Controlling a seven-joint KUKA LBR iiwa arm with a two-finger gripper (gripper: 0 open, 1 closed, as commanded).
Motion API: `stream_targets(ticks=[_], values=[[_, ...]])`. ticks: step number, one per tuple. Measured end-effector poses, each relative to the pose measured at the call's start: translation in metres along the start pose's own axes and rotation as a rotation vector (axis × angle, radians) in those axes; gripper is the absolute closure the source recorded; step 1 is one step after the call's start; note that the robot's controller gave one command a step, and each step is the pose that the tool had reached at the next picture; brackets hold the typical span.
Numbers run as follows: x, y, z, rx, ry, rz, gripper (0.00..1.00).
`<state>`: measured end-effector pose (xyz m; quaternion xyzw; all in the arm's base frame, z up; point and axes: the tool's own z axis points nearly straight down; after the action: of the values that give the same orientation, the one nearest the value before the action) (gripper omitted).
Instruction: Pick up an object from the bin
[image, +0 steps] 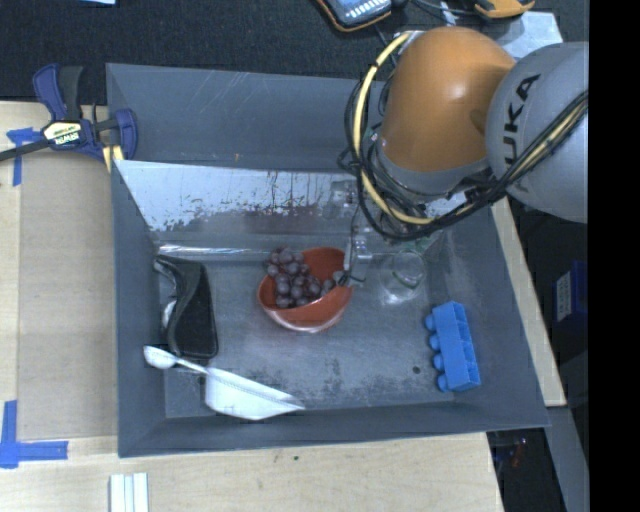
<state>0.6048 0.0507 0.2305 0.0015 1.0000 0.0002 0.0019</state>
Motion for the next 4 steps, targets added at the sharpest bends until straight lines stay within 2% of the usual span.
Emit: stream_targets(ticks=[1, 2, 3, 4], values=[[0.0, 0.0, 0.0, 0.0, 0.0, 0.0, 0.0], [0.014, 0.035, 0.002, -0.001, -0.002, 0.001, 0.0], [-0.002, -0.006, 0.071, 0.003, 0.002, -0.207, 0.0], [0.014, 0.046, 0.006, -0.004, -0.012, -0.011, 0.0]])
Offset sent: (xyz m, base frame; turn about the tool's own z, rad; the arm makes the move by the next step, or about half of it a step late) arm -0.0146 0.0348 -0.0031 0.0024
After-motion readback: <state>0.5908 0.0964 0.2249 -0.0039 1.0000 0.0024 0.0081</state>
